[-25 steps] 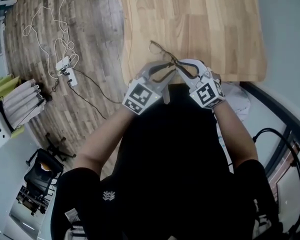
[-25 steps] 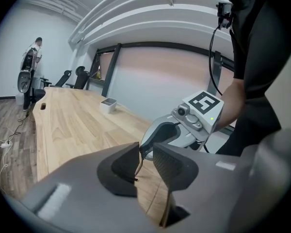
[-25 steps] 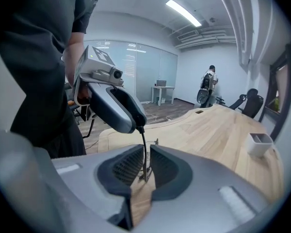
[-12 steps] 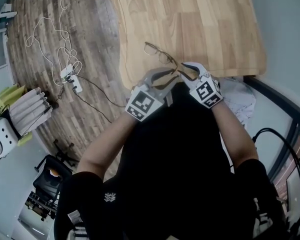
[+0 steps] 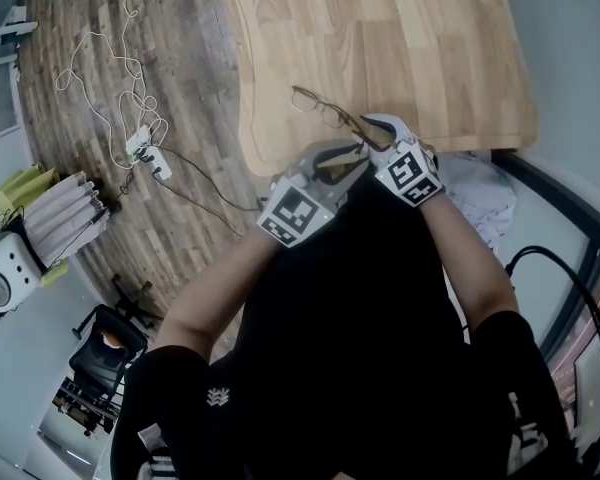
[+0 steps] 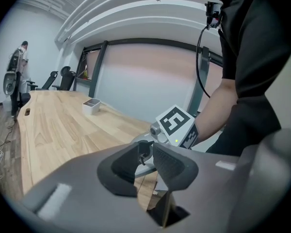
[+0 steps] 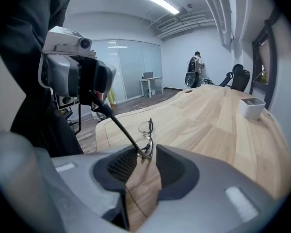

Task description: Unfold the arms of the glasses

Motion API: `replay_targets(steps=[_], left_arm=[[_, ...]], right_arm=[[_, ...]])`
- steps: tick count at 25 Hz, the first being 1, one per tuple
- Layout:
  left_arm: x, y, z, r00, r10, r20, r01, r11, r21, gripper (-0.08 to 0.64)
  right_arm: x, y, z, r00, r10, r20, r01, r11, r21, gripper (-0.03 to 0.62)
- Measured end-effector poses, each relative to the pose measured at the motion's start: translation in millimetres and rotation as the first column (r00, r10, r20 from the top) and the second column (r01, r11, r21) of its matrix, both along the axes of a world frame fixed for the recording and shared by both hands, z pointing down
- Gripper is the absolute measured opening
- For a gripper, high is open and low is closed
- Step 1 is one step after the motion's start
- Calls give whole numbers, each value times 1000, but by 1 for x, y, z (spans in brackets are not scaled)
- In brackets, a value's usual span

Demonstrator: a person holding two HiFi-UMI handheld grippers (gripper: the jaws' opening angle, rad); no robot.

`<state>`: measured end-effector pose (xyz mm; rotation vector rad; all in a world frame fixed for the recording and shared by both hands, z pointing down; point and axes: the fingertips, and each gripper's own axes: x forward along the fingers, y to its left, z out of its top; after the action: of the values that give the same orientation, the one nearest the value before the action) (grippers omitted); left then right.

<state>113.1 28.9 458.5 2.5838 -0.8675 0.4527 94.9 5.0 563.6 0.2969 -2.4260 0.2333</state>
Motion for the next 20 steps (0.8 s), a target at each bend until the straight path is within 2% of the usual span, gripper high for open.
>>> replay_targets(steps=[7, 14, 18, 20], left_arm=[[-25, -17, 4, 997, -81, 18, 81, 997, 0, 98], [-52, -32, 9, 985, -162, 53, 163, 987, -12, 98], [-74, -45, -3, 970, -234, 66, 234, 972, 8, 93], [-84, -51, -5, 960, -269, 76, 268, 963, 20, 84]], right_arm=[[20, -32, 10, 999, 37, -26, -37, 999, -10, 112], [18, -83, 10, 998, 53, -30, -52, 998, 22, 112], [4, -126, -4, 995, 23, -101, -10, 991, 132, 112], [0, -140, -1, 994, 41, -105, -27, 991, 133, 112]])
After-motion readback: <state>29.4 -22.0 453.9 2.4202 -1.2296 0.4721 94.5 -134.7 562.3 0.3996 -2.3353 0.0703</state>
